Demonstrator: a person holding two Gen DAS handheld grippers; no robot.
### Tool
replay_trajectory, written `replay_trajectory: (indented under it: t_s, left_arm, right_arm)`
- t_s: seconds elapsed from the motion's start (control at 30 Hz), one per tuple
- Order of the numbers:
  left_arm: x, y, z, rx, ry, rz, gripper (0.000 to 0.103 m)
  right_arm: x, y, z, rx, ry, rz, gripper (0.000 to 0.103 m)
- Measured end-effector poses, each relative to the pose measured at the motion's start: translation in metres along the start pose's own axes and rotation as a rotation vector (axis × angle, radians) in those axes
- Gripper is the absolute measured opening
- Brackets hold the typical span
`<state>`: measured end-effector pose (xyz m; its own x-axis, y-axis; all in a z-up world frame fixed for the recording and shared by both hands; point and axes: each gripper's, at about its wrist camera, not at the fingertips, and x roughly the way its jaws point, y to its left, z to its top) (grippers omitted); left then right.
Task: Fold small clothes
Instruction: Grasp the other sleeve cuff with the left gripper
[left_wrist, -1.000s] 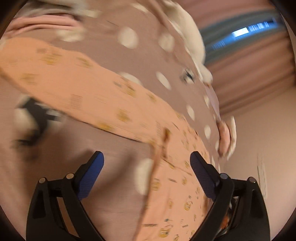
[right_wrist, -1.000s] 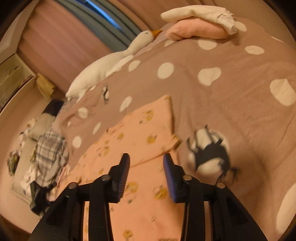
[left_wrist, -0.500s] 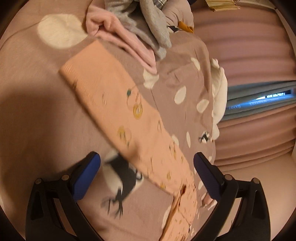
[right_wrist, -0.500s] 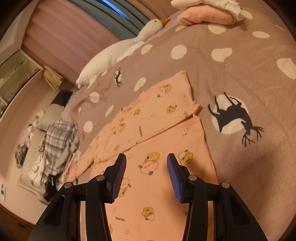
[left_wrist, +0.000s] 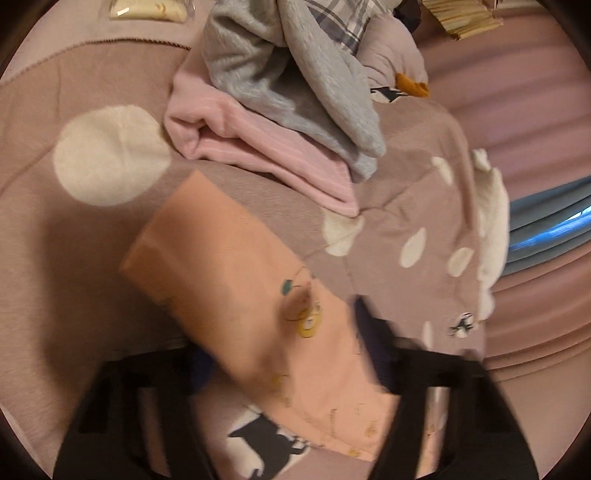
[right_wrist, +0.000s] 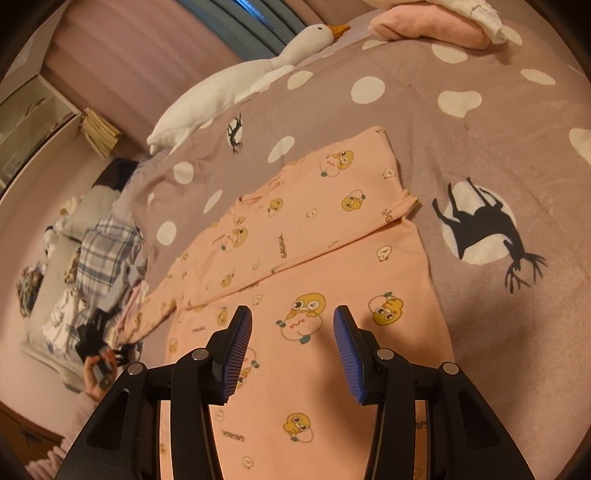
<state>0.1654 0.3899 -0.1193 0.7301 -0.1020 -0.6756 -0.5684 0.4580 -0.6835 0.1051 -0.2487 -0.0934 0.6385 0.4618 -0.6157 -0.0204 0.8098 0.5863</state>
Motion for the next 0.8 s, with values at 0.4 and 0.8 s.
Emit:
replay_trajectory:
  t_s: [0.4, 0.8]
  left_arm:
    - [-0.037, -0.110, -0.039, 0.383, 0.000, -0.099, 0.007]
    - [-0.013, -0.249, -0.192, 0.737, 0.185, -0.264, 0.007]
  right_arm:
    - [-0.005, -0.002, -0.009, 0.021, 0.005, 0.018, 0.046]
    - [-0.014, -0.020, -0.023, 0.080, 0.002, 0.040, 0.046]
